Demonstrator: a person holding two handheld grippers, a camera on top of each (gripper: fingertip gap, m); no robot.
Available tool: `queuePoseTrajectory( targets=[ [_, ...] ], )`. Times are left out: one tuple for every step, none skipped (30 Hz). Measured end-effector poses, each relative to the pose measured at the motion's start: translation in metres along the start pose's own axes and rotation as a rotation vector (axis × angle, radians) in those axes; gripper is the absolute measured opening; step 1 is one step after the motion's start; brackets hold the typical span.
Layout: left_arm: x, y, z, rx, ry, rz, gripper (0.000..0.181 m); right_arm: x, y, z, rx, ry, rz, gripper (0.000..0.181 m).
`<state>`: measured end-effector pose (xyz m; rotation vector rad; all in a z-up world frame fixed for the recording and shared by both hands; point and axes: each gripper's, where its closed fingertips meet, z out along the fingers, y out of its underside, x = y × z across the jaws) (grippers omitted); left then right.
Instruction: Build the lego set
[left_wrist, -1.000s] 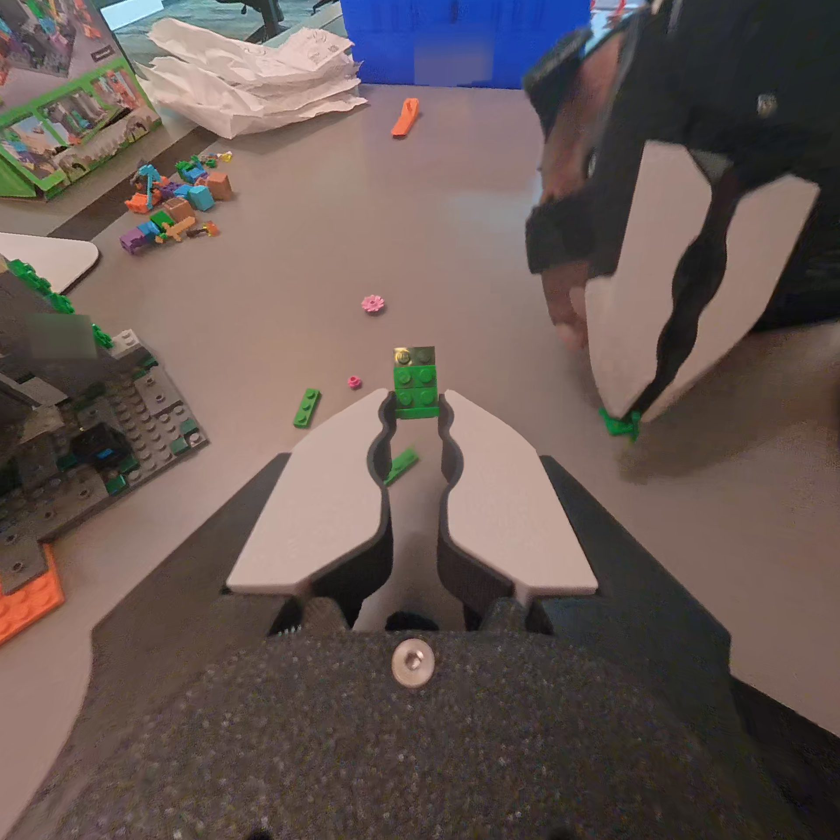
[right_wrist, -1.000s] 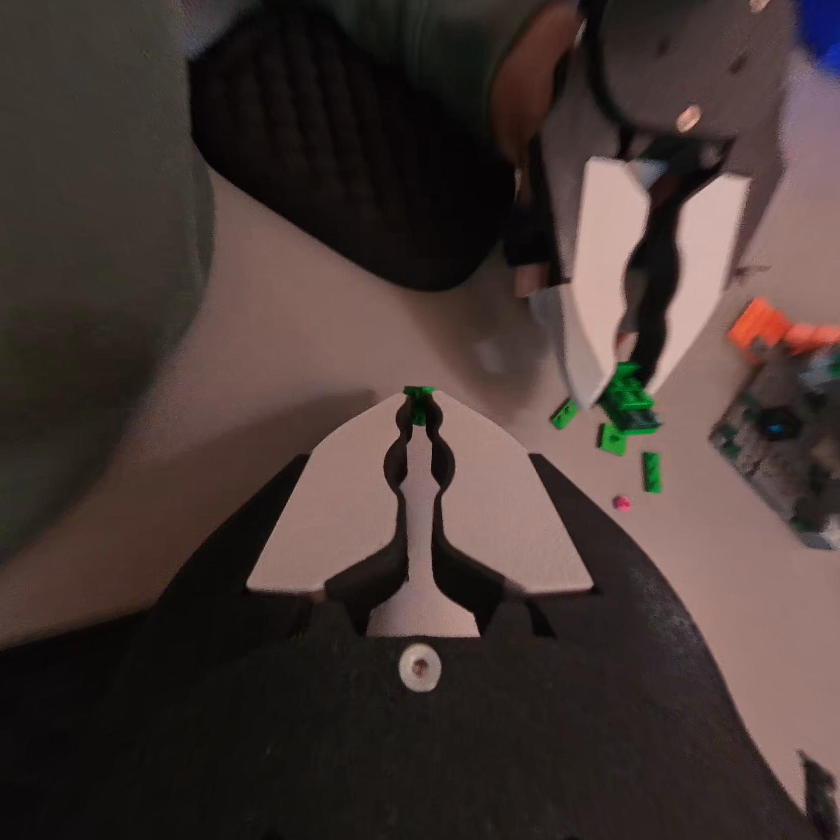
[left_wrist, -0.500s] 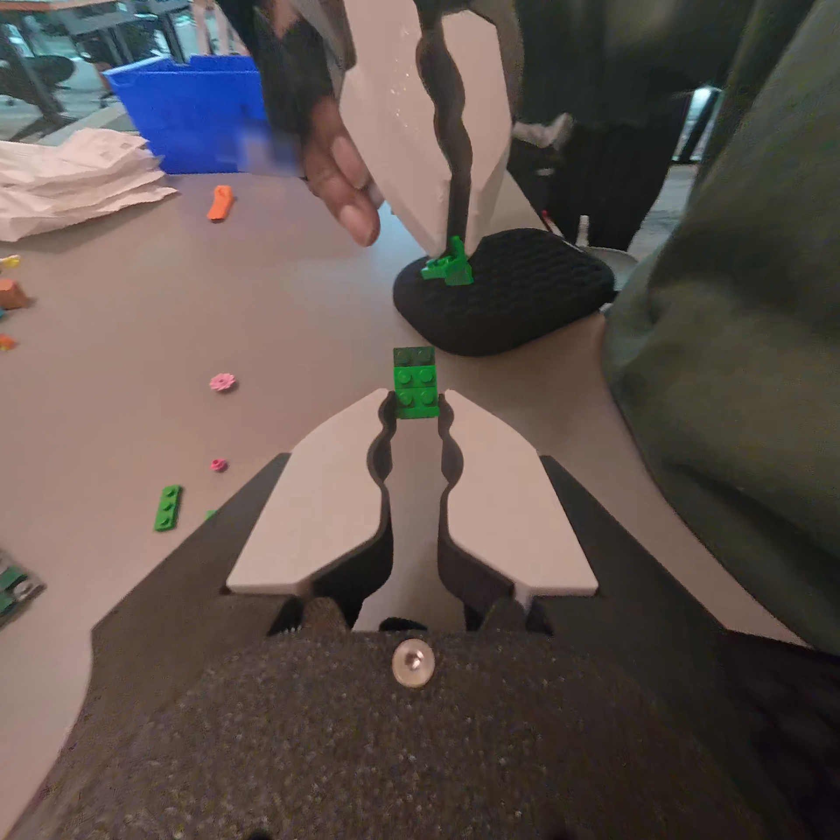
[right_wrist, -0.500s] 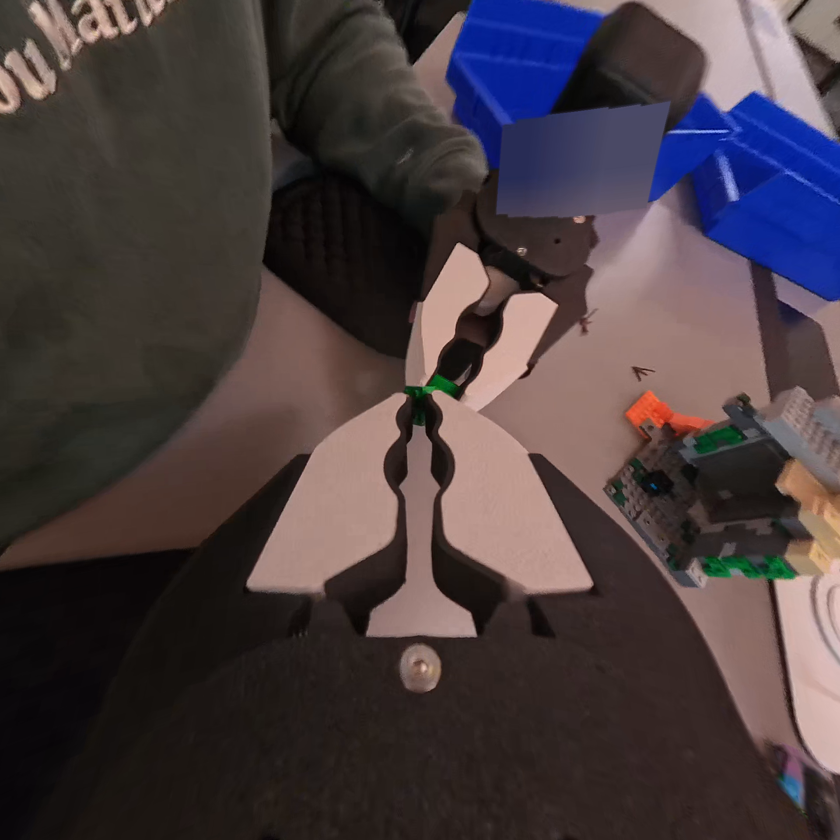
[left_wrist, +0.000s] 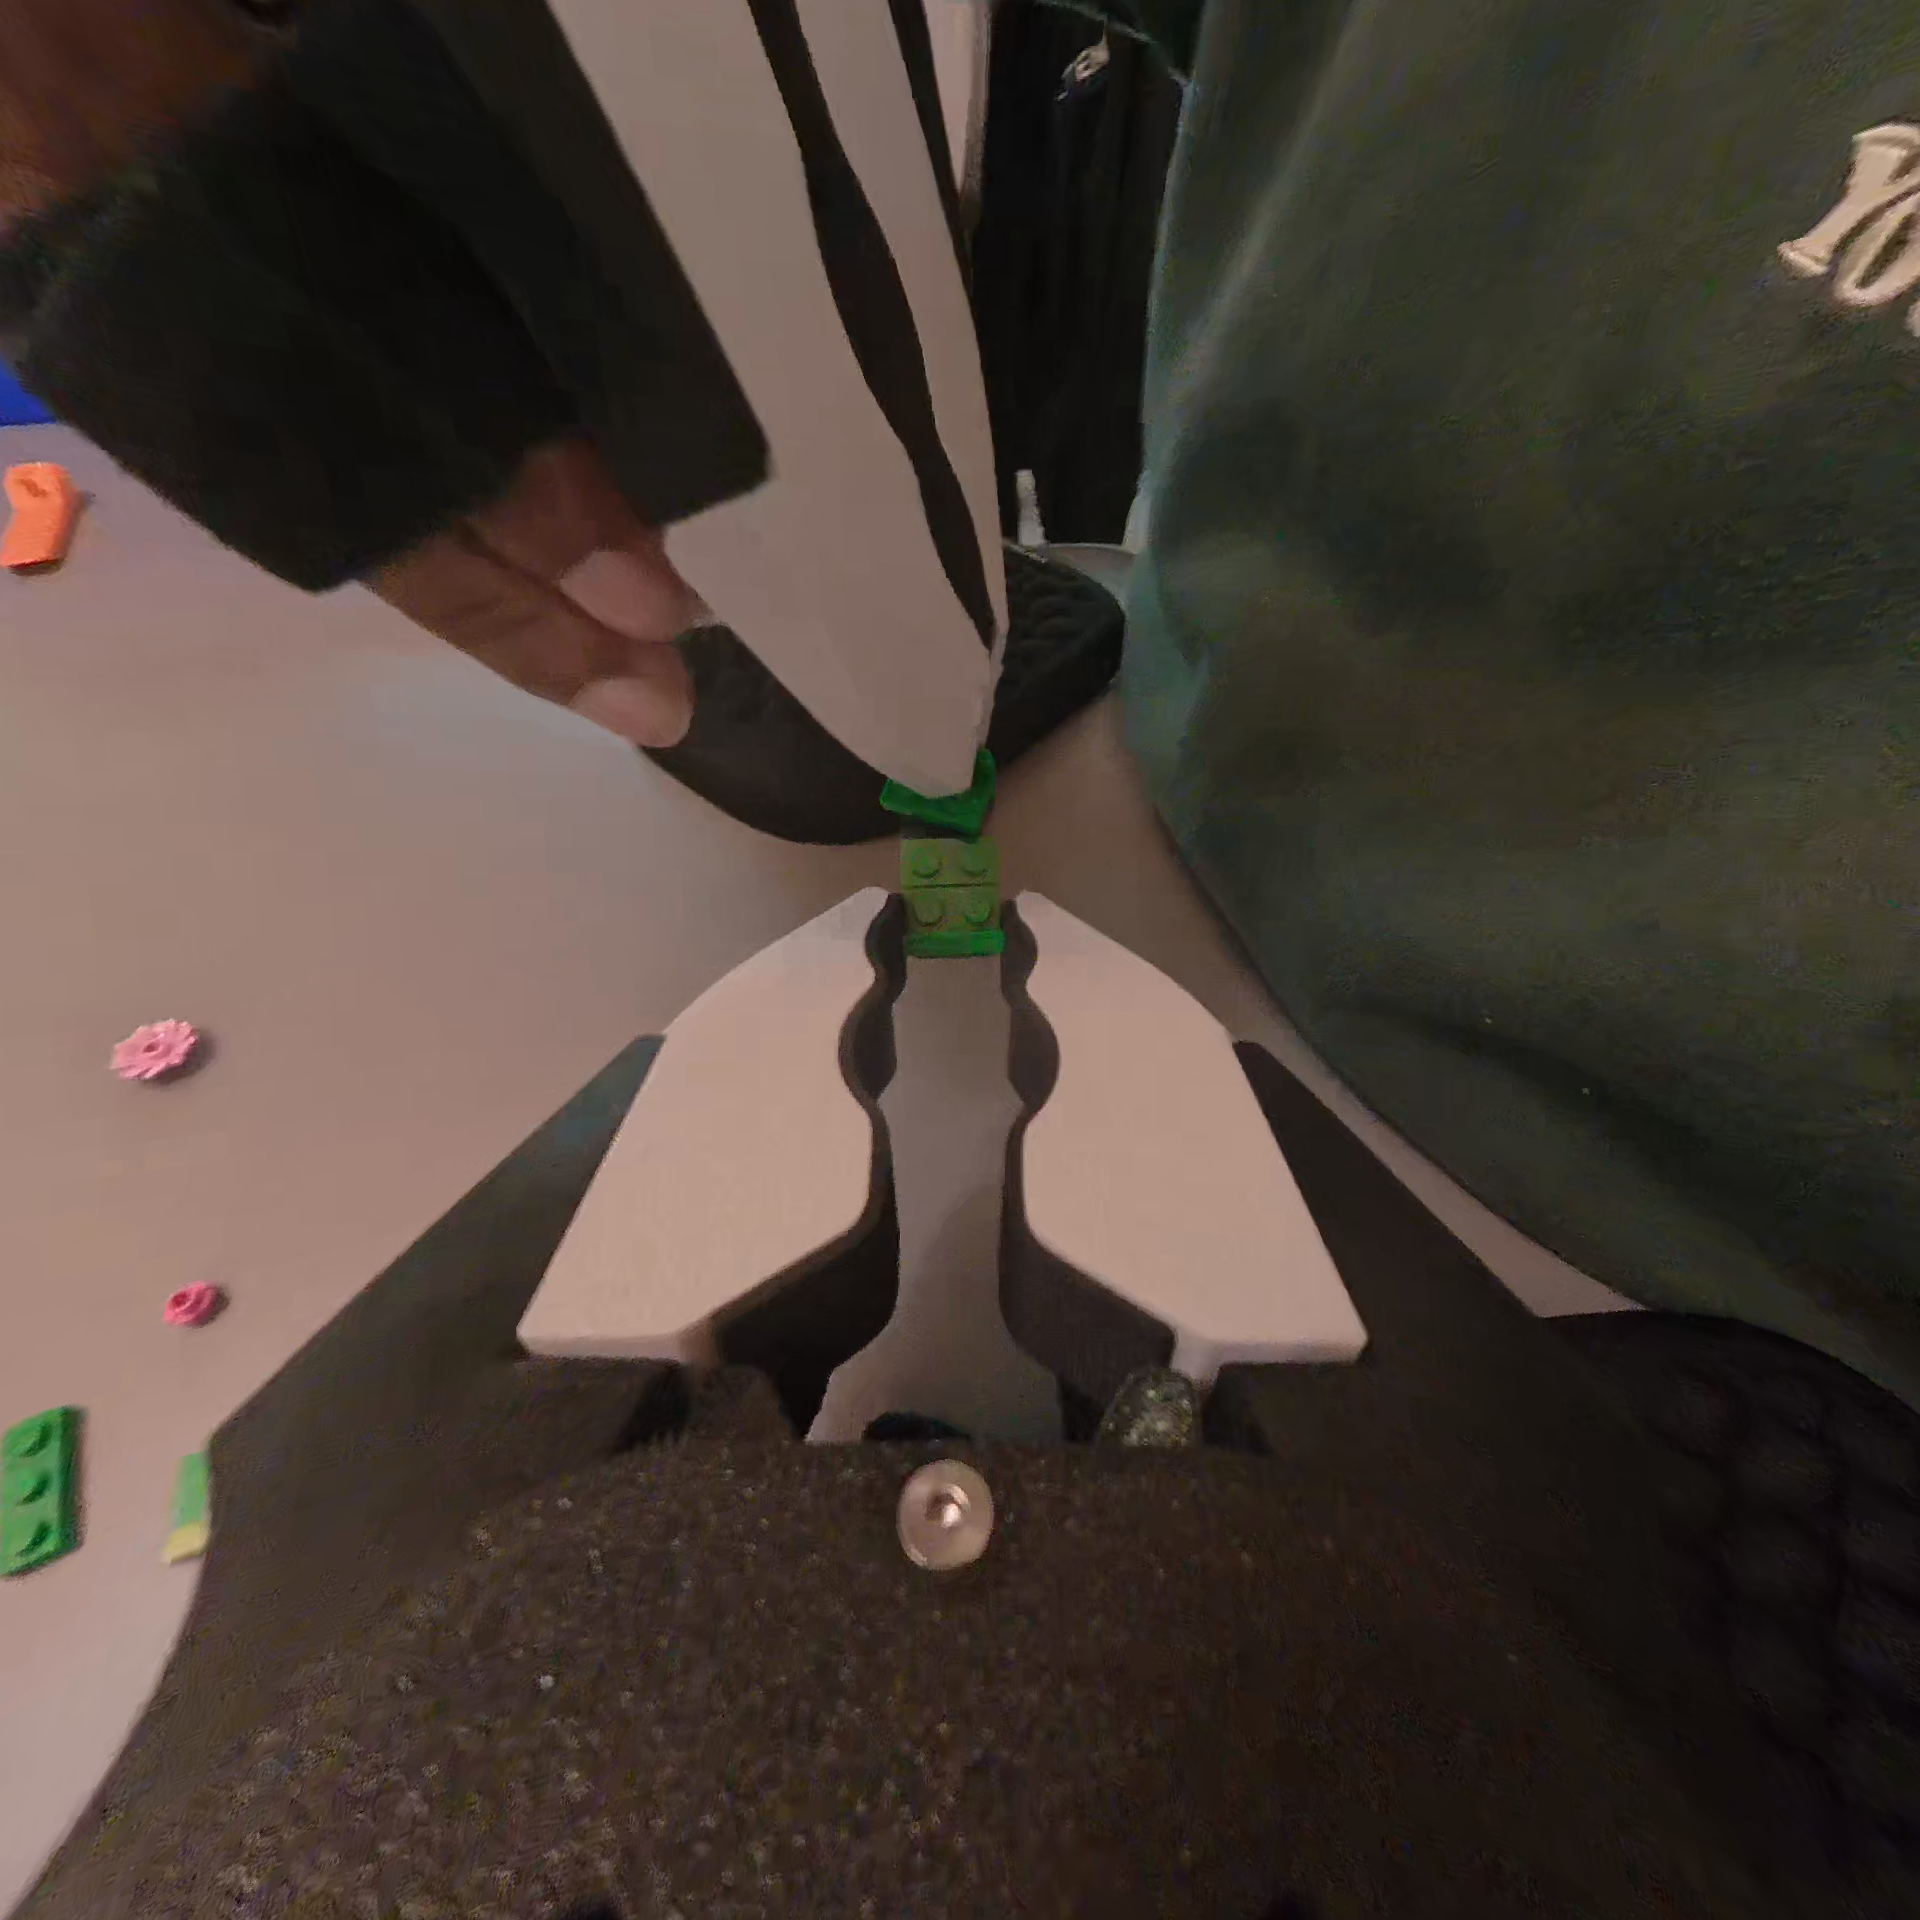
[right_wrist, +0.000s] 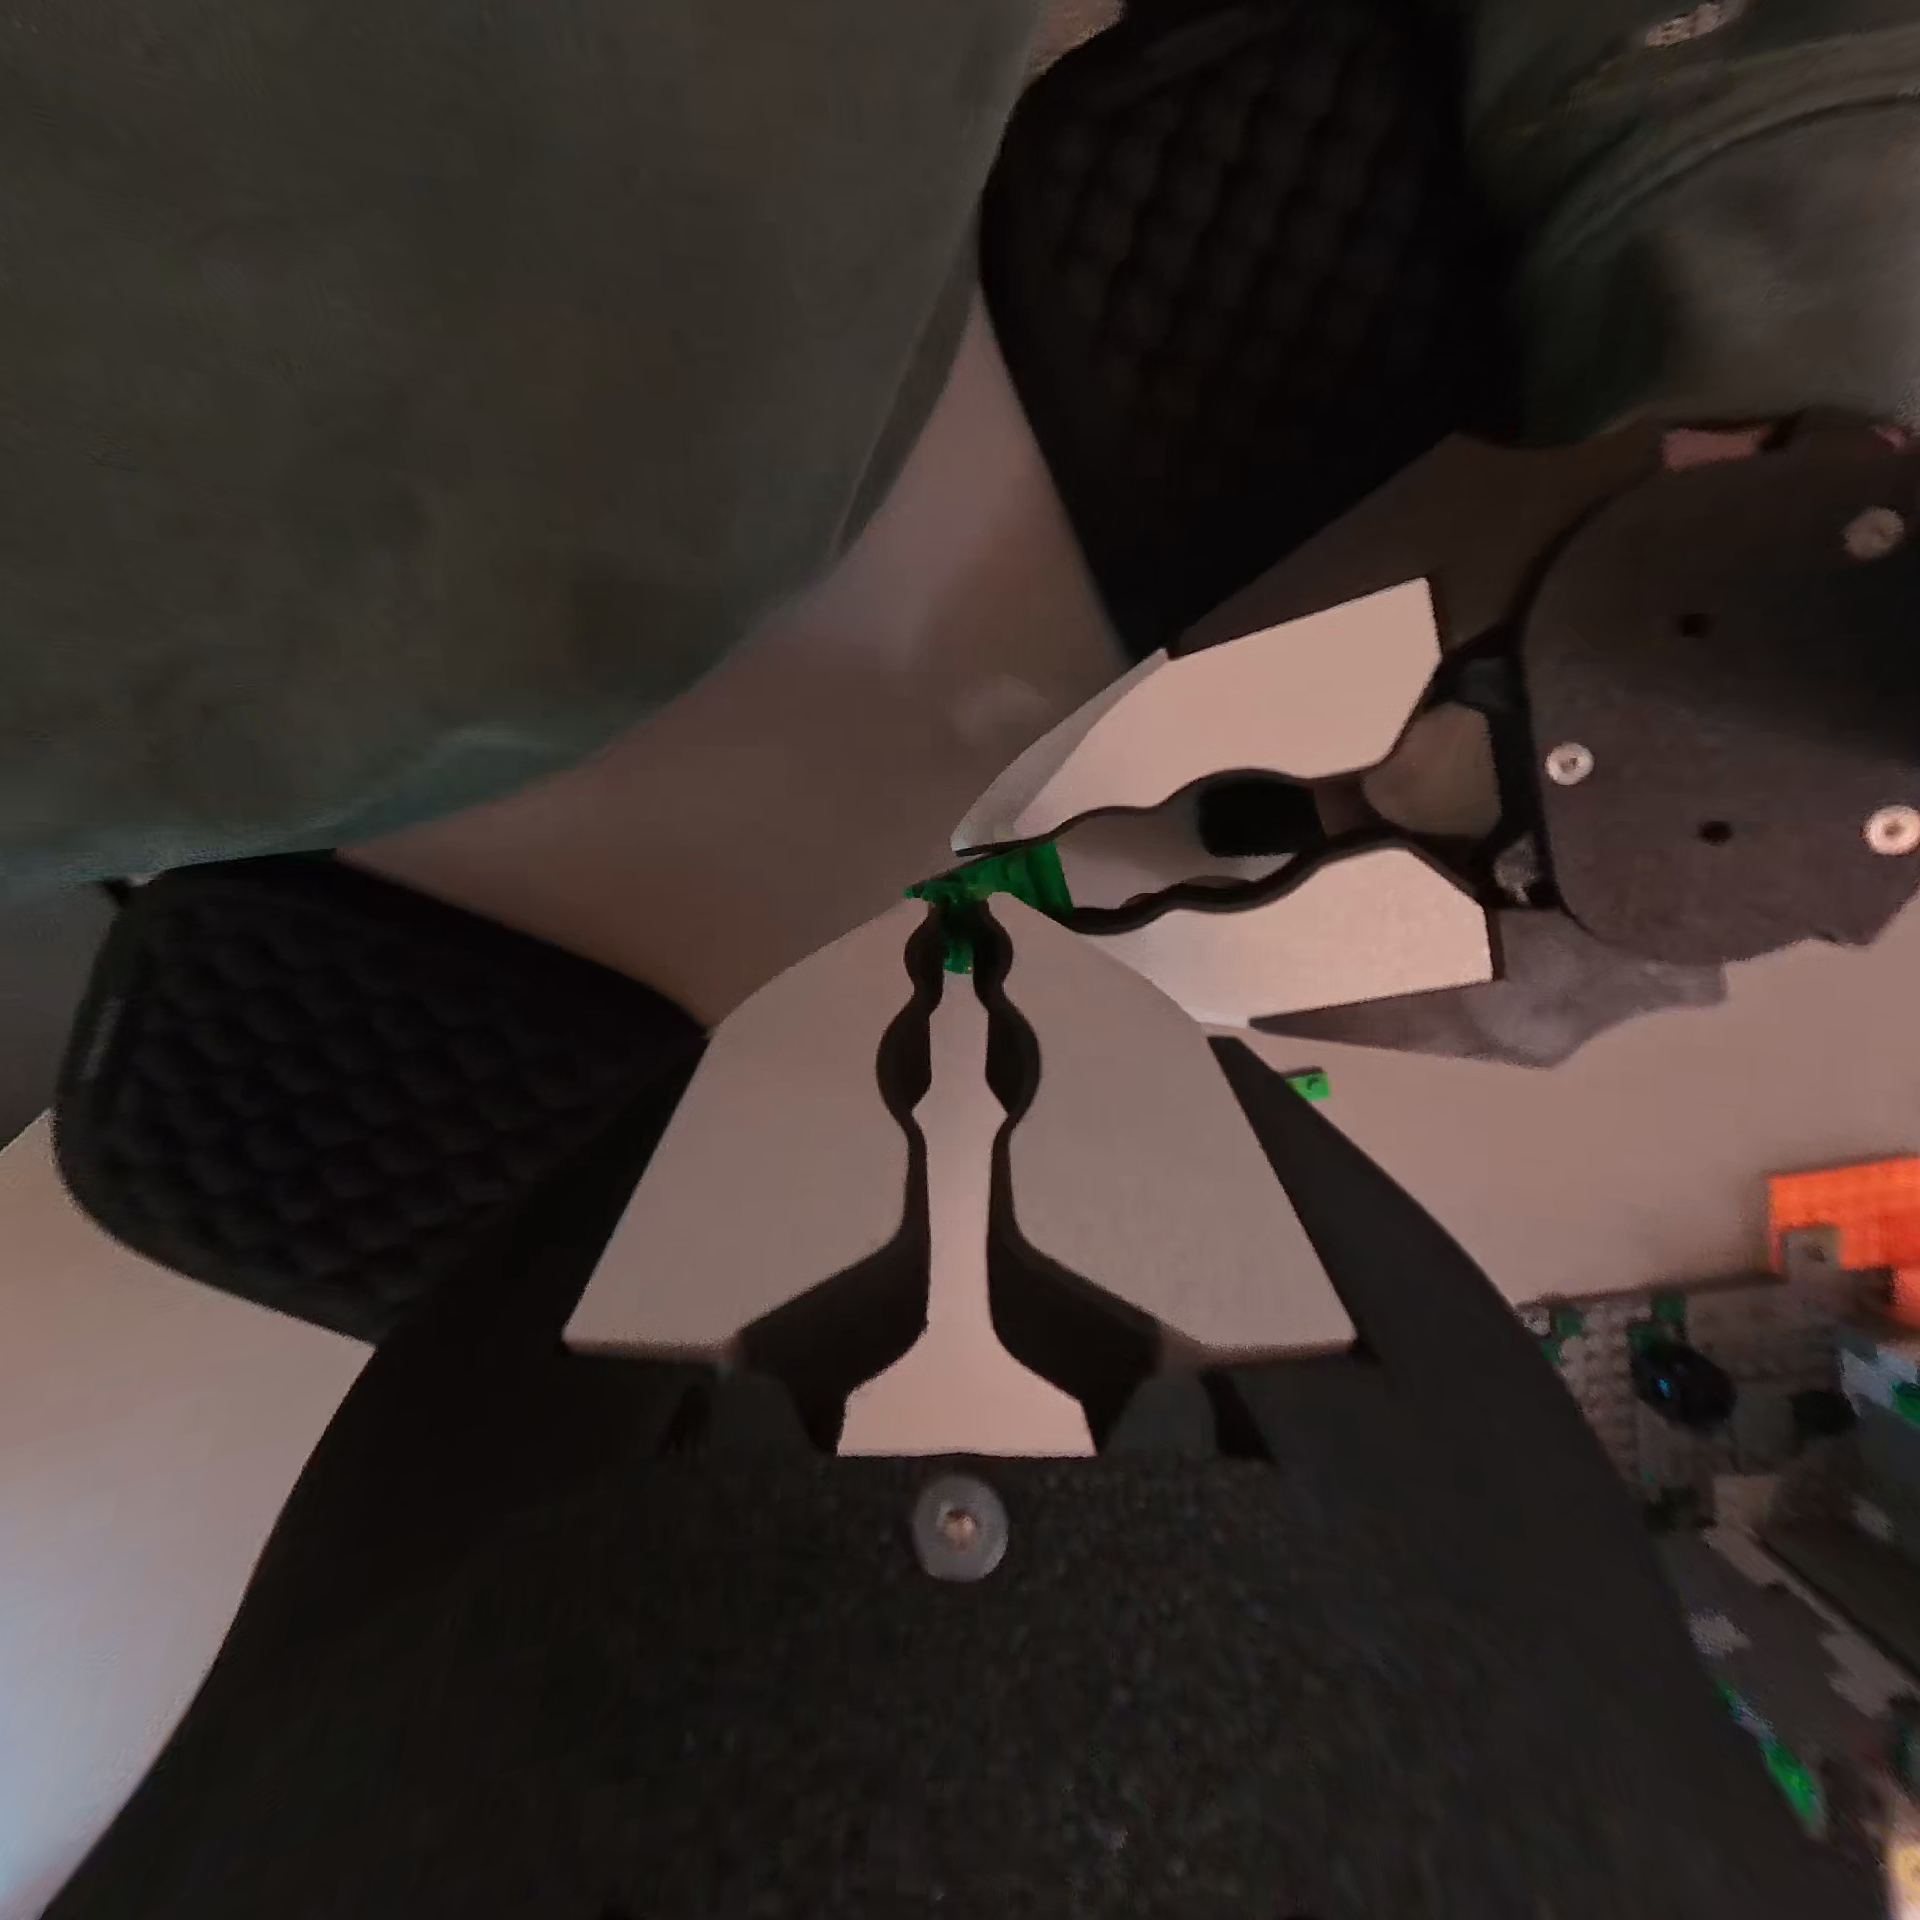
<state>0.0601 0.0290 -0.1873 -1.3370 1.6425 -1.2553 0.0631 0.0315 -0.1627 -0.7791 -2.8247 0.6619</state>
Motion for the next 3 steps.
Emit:
queuePoseTrajectory(
  targets=[
    [0.0025,-0.0003,0.0009,0.011,0.022,0.000,0.017,-0.0020,-0.0019,0.0010,-0.010,-0.035,-0.005,0.005],
    [0.0054,-0.0007,0.0018,0.018,0.044,0.004,0.017,-0.0040,-0.0039,0.0016,-0.018,-0.069,-0.009,0.005],
    [0.0080,-0.0013,0.0023,0.024,0.065,0.009,0.017,-0.0056,-0.0063,0.0017,-0.022,-0.099,-0.012,0.005]
  ],
)
